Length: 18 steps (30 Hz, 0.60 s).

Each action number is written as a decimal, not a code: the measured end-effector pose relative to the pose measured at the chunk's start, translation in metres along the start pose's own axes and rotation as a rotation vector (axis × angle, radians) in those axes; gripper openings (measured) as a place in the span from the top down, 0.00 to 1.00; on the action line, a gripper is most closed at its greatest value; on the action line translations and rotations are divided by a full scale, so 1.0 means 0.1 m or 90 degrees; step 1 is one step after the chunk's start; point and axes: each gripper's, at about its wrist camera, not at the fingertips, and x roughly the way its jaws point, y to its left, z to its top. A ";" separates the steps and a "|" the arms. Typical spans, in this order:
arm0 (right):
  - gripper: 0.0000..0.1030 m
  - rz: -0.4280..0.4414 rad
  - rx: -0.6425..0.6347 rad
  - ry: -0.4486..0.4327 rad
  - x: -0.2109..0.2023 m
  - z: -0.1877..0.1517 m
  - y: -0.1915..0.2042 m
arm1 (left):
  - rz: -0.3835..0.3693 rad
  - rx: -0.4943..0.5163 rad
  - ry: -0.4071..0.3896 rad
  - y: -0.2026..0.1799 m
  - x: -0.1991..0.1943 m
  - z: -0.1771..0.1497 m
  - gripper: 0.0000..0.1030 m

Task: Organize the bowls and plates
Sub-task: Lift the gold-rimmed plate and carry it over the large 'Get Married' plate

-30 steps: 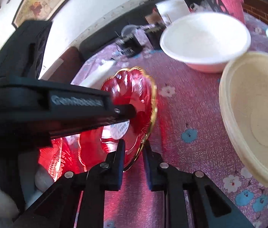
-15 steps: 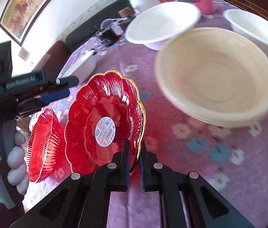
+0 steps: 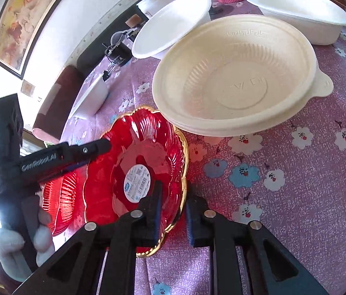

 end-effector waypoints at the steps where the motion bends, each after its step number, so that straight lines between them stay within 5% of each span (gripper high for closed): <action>1: 0.81 0.000 0.001 -0.003 0.01 0.00 0.01 | -0.004 -0.006 0.002 0.00 -0.01 -0.05 0.46; 11: 0.69 0.003 0.013 -0.010 -0.17 -0.10 -0.11 | -0.107 -0.057 0.012 0.05 -0.11 -0.54 0.43; 18: 0.69 -0.004 0.017 -0.019 -0.37 -0.21 -0.28 | -0.110 -0.054 -0.026 0.00 -0.11 -0.71 0.45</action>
